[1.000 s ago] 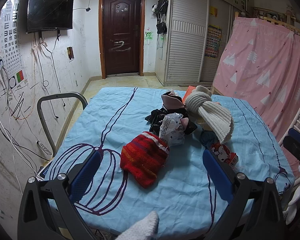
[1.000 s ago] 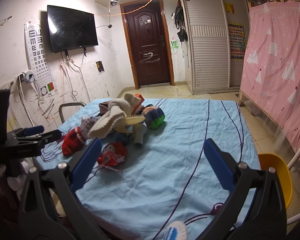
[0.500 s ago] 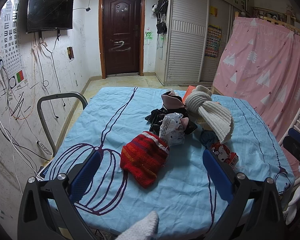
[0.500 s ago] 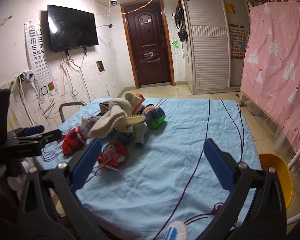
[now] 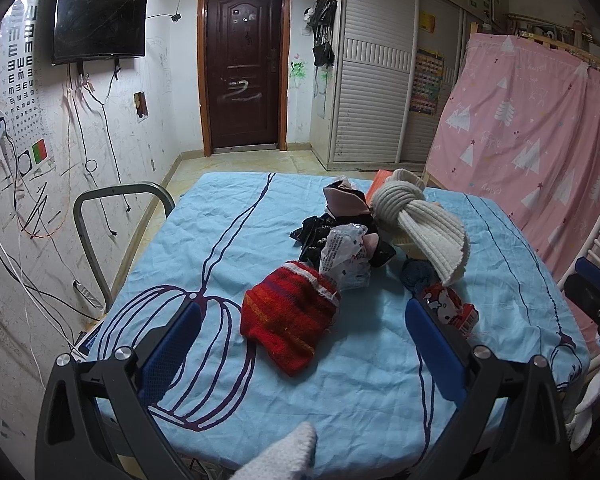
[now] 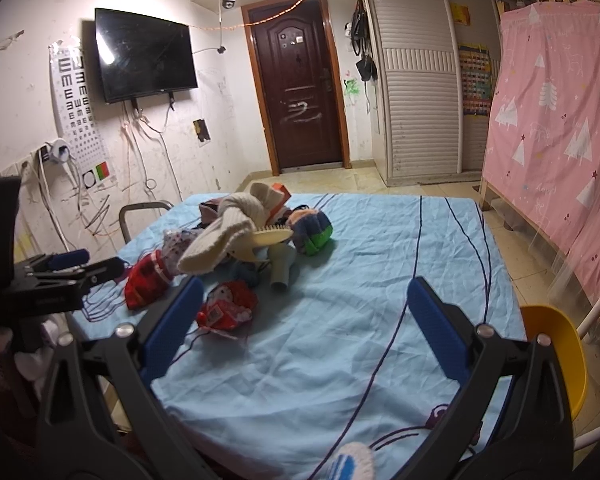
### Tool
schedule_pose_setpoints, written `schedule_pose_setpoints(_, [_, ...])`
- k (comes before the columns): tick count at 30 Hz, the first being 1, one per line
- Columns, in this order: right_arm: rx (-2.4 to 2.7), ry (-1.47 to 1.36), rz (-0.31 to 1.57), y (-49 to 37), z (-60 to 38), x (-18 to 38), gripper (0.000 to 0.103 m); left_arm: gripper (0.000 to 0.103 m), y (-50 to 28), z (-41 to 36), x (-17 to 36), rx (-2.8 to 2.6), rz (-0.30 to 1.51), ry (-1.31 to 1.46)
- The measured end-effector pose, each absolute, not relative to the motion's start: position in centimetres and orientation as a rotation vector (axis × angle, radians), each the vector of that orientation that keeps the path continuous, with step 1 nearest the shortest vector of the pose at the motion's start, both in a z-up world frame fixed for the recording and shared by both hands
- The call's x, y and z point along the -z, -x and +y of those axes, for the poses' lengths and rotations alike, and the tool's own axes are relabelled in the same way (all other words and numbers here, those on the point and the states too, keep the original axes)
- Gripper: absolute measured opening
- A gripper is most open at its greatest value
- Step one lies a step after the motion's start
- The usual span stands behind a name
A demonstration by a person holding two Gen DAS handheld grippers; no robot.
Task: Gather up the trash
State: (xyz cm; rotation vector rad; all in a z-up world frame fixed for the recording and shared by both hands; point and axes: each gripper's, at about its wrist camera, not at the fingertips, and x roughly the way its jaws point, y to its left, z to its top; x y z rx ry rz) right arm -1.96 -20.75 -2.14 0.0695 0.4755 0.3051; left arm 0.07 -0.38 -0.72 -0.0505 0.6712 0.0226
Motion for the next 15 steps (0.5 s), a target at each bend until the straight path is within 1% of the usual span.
schedule_pose_setpoints(1, [-0.305, -0.072, 0.478, 1.9, -20.6, 2.9, 0.098, 0.093, -0.1, -0.3, 0.9, -0.02, 0.675, 0.051])
schedule_pose_setpoints(15, [-0.388, -0.034, 0.593, -0.2, -15.7, 5.0, 0.098, 0.093, -3.3, 2.2, 2.7, 0.007, 0.739, 0.033])
